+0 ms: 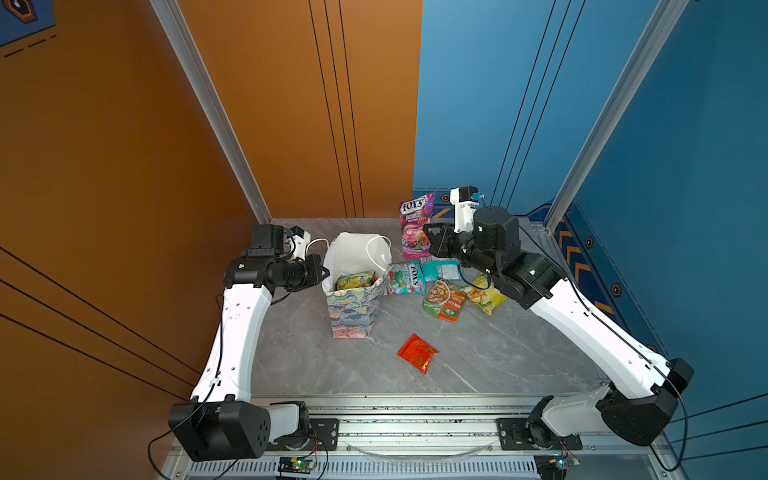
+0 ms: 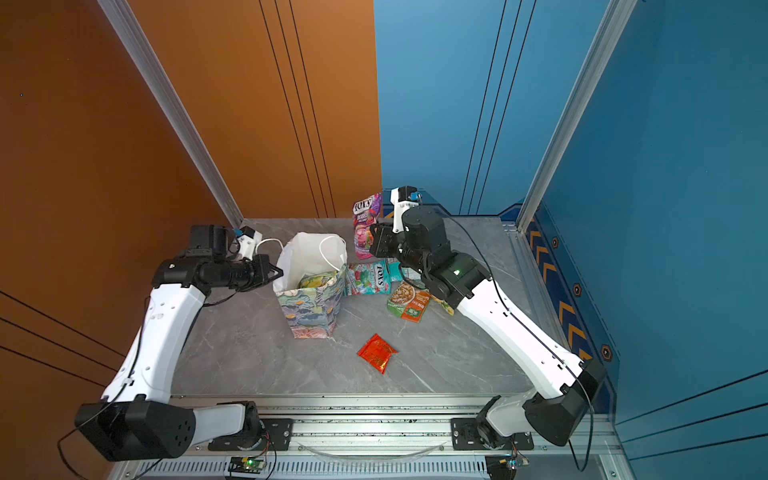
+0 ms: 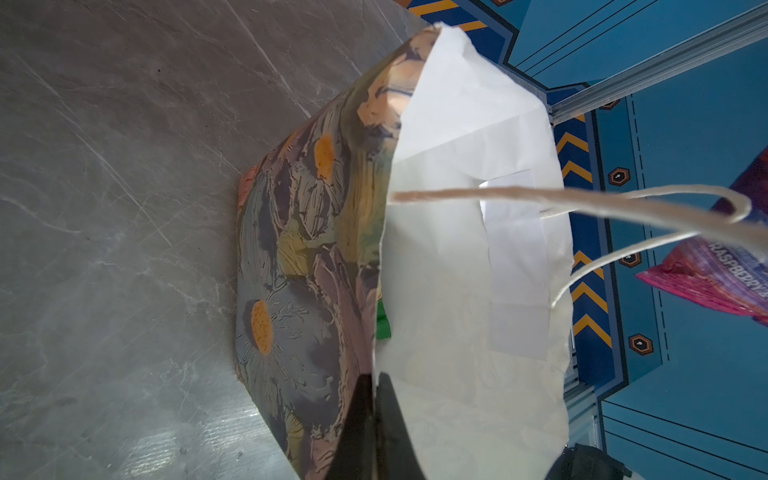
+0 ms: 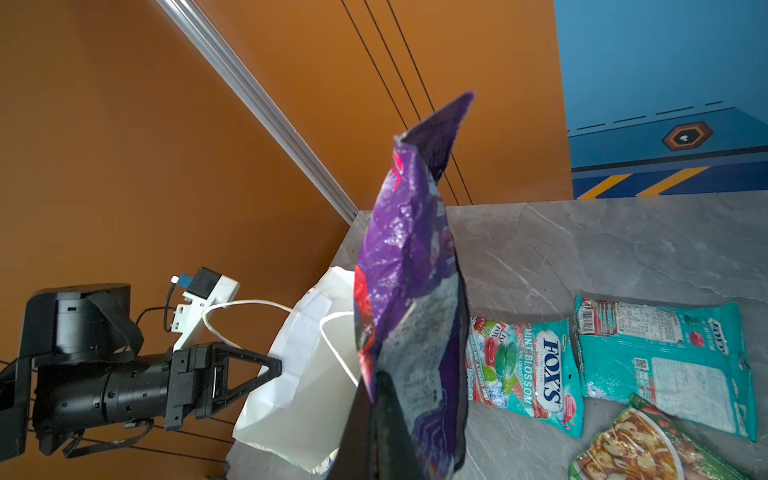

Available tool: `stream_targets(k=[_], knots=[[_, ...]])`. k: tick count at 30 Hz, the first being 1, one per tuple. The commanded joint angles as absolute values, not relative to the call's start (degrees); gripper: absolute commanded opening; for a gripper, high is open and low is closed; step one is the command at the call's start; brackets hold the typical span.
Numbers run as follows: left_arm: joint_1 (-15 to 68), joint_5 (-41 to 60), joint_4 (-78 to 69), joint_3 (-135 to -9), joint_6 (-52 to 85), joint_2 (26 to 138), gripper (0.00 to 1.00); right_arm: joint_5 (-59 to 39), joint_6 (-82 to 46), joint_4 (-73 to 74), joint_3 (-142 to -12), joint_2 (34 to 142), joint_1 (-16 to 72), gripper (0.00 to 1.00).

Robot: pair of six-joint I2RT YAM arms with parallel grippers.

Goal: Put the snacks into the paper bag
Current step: 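Carry the purple bag with the right gripper over the paper bag opening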

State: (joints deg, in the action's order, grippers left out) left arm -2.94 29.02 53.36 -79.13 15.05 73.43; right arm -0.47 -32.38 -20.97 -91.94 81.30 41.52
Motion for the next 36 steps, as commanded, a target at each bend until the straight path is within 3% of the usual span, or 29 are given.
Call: stream_targets(k=[1, 18, 28, 36], knots=[[-2.5, 31.4, 51.0, -79.5, 15.6, 73.1, 0.00, 0.9, -29.7, -19.9, -96.8, 82.1, 42.8, 0.00], [-2.4, 31.4, 51.0, -79.4, 15.6, 73.0, 0.00, 1.7, -24.8, -21.4, -117.6, 94.2, 50.2, 0.00], [-2.5, 31.4, 51.0, -79.3, 15.7, 72.7, 0.00, 19.5, -15.9, -28.0, -132.4, 106.1, 58.9, 0.00], [-2.5, 31.5, 51.0, -79.2, 15.6, 72.5, 0.00, 27.5, -11.6, -29.5, -139.3, 112.5, 62.4, 0.00]])
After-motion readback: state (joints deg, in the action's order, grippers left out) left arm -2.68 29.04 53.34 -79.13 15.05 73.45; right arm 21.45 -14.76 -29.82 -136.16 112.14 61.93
